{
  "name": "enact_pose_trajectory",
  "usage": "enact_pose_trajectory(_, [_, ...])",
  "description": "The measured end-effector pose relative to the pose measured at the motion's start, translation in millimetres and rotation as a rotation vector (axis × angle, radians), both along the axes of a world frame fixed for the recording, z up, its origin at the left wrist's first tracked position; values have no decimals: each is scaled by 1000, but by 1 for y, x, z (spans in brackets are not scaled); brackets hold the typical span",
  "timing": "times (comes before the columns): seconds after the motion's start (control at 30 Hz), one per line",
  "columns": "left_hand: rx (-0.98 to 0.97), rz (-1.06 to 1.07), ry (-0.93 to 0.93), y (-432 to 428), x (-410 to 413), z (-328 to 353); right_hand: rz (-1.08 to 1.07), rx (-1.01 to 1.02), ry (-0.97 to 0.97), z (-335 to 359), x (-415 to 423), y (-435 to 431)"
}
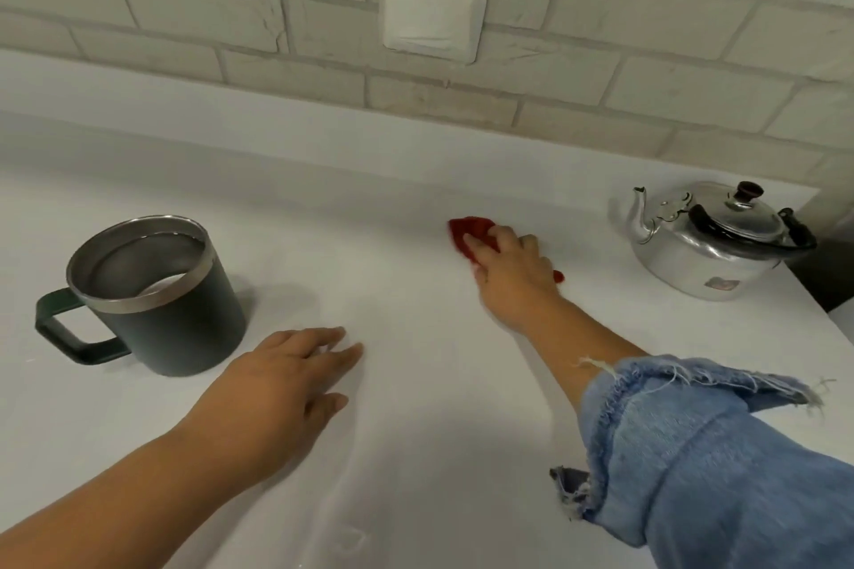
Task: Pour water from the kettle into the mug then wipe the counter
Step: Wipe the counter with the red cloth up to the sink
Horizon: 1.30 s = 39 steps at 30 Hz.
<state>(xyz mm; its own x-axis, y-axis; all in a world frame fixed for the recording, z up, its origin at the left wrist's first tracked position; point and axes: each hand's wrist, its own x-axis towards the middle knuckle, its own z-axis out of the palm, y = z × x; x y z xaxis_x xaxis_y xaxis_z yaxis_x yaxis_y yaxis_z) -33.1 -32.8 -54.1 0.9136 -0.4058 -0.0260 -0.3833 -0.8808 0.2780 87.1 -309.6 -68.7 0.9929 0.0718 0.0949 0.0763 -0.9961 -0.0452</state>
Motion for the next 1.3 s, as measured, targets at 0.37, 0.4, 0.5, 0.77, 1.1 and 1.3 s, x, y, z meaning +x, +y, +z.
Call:
enact_pose_trajectory(0.37, [-23, 117, 7, 11, -2, 5, 496, 654, 342, 32, -82, 41])
enact_pose_trajectory(0.4, [-3, 122, 12, 13, -1, 6, 472, 721, 256, 39, -73, 36])
enact_pose_trajectory(0.5, [35, 82, 25, 18, -2, 6, 243, 733, -29, 52, -29, 8])
enact_pose_trajectory(0.77, [-22, 64, -15, 23, -2, 4, -483, 242, 175, 19, 57, -63])
enact_pose_trajectory(1.1, [-9, 56, -57, 28, -4, -3, 250, 60, 91, 3, 60, 94])
enact_pose_trajectory(1.3, [-109, 32, -67, 27, -8, -1, 656, 276, 81, 0, 3, 108])
